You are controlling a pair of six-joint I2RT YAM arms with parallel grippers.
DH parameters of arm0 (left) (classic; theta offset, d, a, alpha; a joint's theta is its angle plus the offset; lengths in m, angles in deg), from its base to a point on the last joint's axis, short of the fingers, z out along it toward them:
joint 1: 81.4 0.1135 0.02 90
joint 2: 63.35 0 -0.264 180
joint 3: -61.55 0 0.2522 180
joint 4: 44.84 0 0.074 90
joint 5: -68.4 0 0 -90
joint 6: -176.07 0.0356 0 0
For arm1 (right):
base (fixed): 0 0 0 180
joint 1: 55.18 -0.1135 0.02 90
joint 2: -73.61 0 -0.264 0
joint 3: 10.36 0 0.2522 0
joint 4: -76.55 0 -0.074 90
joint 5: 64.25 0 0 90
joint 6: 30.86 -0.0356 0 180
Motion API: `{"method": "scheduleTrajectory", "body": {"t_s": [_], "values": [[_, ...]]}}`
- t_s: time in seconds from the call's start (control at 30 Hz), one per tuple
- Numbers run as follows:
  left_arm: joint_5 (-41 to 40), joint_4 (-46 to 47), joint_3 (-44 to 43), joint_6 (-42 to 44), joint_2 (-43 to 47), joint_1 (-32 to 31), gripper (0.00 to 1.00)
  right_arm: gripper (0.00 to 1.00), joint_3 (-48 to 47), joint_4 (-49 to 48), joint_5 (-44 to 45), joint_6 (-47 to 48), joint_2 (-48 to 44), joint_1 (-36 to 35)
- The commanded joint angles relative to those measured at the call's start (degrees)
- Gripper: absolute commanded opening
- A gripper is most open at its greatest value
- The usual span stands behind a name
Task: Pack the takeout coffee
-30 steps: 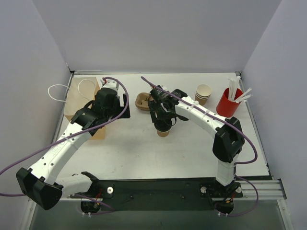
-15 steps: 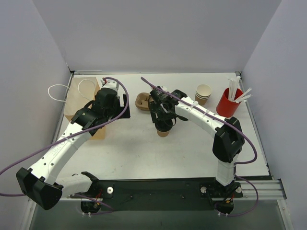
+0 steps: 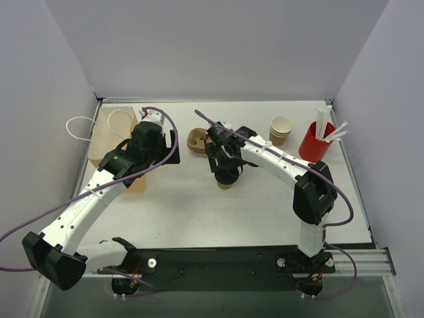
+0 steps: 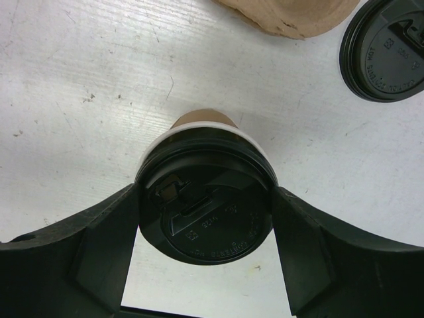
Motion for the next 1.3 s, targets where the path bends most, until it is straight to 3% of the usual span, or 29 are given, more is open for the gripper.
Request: {"method": "scheduleTrajectory", "body": {"t_s": [0.0, 1.27], "values": [[0.38, 2.03, 0.21, -0.38, 0.66, 0.35, 0.97, 0.69, 1.39, -0.4, 1.3, -1.1, 0.42, -0.35], [3.72, 4.32, 4.52, -1.7, 0.57, 0.35, 0.97, 0.68, 7.55, -6.73, 3.58, -2.16, 2.0, 0.0]]}}
